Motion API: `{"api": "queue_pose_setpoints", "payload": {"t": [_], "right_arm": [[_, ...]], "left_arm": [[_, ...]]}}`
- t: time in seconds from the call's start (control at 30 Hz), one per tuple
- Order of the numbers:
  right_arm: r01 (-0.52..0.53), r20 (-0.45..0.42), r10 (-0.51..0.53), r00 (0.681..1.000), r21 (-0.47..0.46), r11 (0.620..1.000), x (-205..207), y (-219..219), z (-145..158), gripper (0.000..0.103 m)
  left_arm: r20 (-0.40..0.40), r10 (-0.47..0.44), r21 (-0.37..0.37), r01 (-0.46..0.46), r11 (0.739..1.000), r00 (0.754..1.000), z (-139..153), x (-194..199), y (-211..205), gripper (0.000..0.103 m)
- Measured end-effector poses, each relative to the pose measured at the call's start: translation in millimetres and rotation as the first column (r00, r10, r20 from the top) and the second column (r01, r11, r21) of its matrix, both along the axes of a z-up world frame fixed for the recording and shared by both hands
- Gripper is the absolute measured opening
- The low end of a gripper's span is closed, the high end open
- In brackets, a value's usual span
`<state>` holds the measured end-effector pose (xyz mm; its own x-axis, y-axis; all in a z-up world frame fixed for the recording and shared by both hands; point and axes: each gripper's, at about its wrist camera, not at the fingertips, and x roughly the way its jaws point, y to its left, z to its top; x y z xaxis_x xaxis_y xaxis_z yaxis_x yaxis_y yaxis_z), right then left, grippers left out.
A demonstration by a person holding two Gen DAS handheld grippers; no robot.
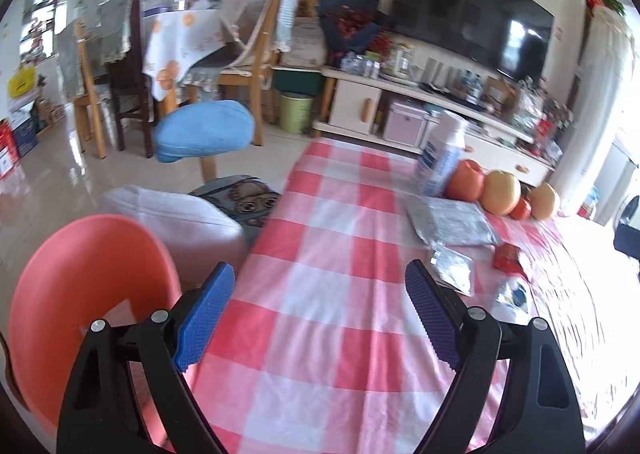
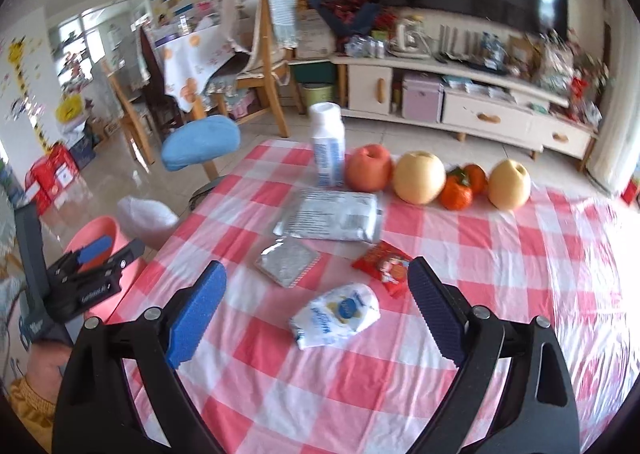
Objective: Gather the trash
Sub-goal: 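Move both grippers back from the bucket over the table, then reach the left gripper to the grey packet while the right gripper approaches the red envelope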
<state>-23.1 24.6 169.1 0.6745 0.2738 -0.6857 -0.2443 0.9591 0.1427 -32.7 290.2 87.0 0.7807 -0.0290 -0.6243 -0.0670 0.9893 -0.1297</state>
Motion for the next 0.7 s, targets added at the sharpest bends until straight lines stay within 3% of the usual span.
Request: {"api": "queue_pose_setpoints", "payload": {"t": [0.23,0.43,0.57,0.7], "right_arm": [[0.072,-0.026,-0.073,0.997,-0.034,0.997,22,-32,-14,0.092],[0.127,-0.062,-0.13,0.99,-0.045,0.991,49,-57,-35,0.092],[0.188,-0.142,-0.184,0.973,0.016,0.982,72,-78,-59,0.092],[0.233,-0.207,-0.211,0.955,0.089,0.968,89,-92,-79,0.092]], "left_arm": [[-0.026,-0.134,0.054,0.135,0.989,0.991,-7,16,-45,0.087],[-0.087,-0.262,0.102,0.27,0.957,0.961,-23,38,-88,0.087],[-0.105,-0.312,0.105,0.323,0.941,0.944,-29,59,-107,0.087],[-0.128,-0.356,0.057,0.365,0.929,0.926,-38,83,-120,0.087]]}}
